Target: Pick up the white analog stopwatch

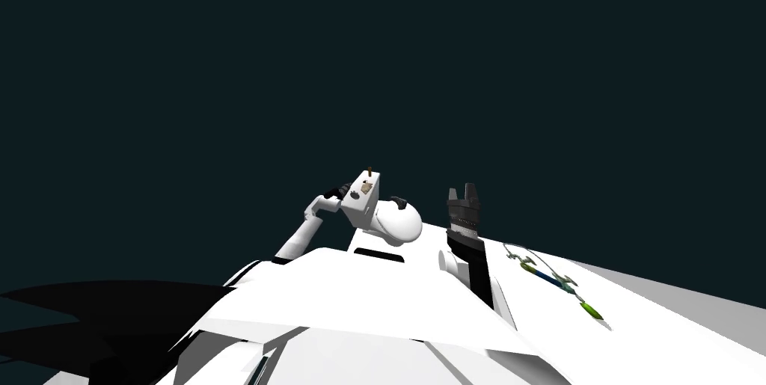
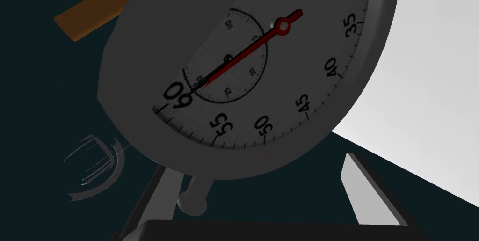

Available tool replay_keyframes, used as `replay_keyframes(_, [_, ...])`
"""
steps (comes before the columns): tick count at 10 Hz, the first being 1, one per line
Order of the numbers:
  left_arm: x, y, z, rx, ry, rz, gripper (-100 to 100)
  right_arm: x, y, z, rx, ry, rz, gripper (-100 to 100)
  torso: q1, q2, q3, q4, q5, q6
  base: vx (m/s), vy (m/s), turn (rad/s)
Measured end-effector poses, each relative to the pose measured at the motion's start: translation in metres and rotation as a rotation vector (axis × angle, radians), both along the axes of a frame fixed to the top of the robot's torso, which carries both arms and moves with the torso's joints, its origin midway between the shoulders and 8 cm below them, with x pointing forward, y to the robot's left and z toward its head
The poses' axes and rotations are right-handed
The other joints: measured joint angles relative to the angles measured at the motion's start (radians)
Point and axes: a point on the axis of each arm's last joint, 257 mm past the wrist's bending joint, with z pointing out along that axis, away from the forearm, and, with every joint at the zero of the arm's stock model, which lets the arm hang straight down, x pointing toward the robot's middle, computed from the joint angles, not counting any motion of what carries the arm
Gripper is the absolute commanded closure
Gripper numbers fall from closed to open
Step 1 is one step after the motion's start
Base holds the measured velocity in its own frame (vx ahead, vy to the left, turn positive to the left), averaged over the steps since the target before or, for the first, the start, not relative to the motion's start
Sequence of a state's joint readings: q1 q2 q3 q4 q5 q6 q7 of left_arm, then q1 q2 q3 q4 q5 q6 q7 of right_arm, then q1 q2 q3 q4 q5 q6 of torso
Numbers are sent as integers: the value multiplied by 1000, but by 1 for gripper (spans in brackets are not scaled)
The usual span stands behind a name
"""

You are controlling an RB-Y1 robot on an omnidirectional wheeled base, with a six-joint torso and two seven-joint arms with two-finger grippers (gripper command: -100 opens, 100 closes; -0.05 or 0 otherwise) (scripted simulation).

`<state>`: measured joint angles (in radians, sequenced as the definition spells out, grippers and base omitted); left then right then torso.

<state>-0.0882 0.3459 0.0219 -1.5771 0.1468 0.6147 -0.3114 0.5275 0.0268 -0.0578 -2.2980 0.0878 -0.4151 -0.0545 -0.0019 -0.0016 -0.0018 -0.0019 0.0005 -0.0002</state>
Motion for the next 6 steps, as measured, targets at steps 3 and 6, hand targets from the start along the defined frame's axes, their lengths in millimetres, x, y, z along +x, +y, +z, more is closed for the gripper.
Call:
replay_keyframes(3, [-4,2,-6,-8,56,11,-100,0,0,0,0,0,0,0,1,1,0,-1,1,0,2,-10,19])
replay_keyframes(6, [-4,2,-7,-24,109,20,-100,0,0,0,0,0,0,0,1,1,-1,-2,1,0,2,-22,31])
